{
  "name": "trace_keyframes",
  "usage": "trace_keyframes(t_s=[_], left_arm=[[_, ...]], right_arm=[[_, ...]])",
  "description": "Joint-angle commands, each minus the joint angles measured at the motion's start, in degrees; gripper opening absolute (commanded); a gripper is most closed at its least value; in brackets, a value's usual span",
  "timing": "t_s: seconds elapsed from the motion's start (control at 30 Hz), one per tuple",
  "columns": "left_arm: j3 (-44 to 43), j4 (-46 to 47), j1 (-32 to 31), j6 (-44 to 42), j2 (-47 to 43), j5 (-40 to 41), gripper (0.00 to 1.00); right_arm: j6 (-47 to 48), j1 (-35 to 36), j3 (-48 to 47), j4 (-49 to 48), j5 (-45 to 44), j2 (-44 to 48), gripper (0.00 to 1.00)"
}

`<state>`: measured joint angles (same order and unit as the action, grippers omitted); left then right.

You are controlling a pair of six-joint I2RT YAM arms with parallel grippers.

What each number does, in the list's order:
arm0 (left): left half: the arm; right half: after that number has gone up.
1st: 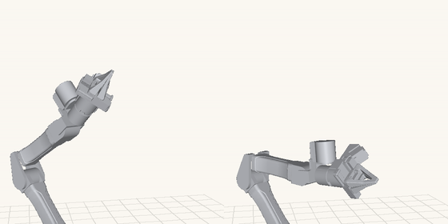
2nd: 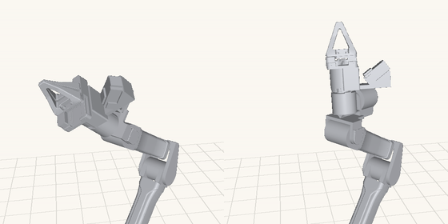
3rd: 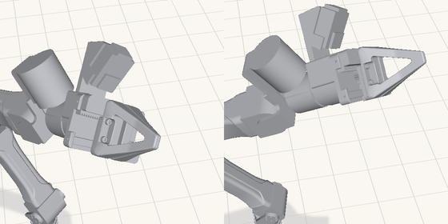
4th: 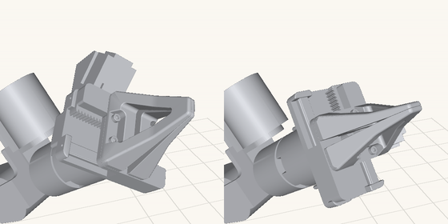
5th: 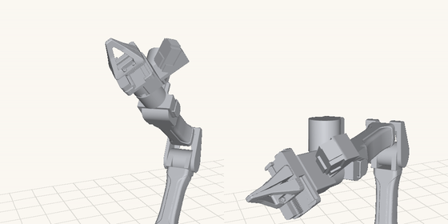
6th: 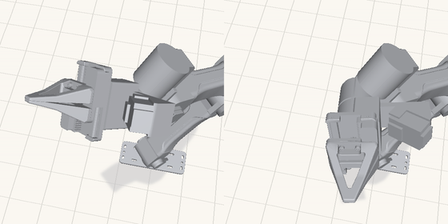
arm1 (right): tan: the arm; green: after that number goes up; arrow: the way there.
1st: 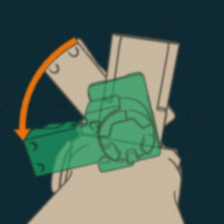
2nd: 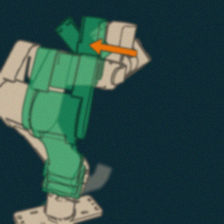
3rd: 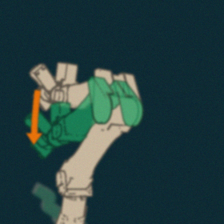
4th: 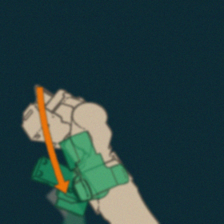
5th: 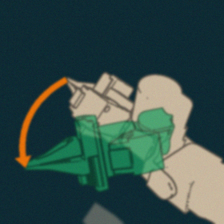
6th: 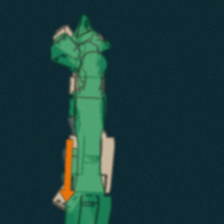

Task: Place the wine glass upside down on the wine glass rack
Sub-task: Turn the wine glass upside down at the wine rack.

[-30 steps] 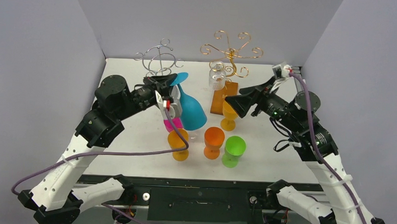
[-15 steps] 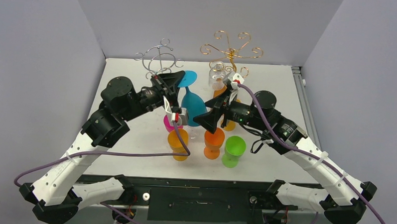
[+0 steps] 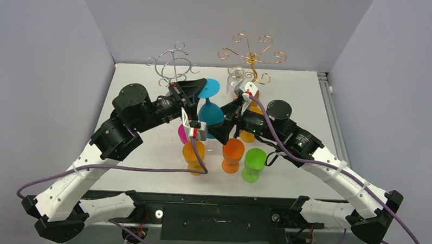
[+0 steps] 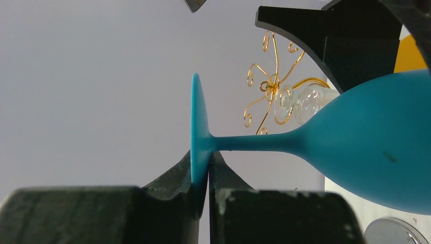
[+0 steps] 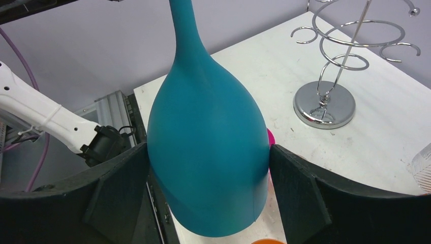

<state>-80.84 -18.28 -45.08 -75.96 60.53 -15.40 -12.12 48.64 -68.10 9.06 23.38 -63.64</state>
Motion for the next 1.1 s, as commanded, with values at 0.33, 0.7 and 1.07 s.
trace_keyframes(t_s=[0.33,0.7,1.07], left_arm=[[-5.4,3.7,-1.3,0.9,0.1,-2.8,0.00],[-4.8,4.0,-1.6,0.8,0.1,-3.2,0.00],[-2.0,9.0,-1.7,2.8,-0.7,-1.5,0.93]], right_arm=[[2.9,-1.0,3.4,-8.6,17.5,-0.2,0.80],[4.4,-1.6,1.6,-6.0,21.6,-1.2,0.73],[0.5,-13.4,7.7,-12.5,11.7,6.3,0.57]])
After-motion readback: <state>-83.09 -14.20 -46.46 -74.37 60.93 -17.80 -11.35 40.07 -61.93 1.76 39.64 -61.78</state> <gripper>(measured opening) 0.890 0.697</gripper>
